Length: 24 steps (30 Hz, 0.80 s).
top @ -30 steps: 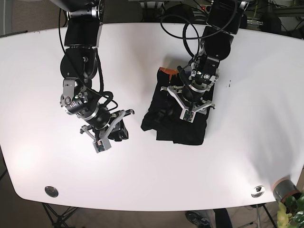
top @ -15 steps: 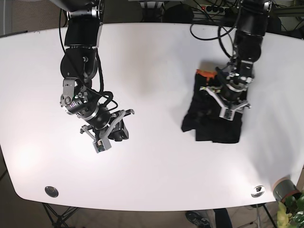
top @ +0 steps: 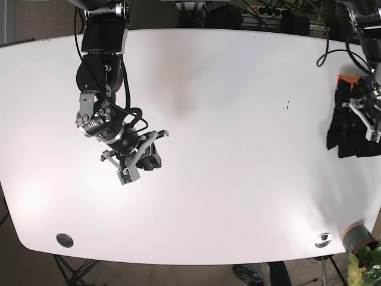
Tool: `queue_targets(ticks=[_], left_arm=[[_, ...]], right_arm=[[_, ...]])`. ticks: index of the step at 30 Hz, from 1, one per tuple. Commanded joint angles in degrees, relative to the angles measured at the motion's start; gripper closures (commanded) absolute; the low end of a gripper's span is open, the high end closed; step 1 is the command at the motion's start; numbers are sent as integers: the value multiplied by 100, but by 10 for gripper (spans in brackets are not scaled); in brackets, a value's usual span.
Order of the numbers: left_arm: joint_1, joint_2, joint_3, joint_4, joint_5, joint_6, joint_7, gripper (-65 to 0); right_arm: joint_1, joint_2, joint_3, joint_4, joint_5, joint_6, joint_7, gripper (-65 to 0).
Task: Fold the T-shirt properly
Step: 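Carry the folded bundle with the left gripper off the table edge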
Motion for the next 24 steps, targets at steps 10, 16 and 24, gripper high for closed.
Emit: queue_targets(ticks=[10,16,24], left_arm=[[-1,-914,11,-1022,286,-145,-1346,-368],[34,-861,-7,51,242,-137,-1373,-367],[166,-158,-7,1352,-144,224,-1390,-364]], right_arm=[[-236,6,-7,384,59,30,174,-109],[-631,85,-16,402,32,21,701,-109],[-1256,261,-16,349,-1128,21,2398,-109]])
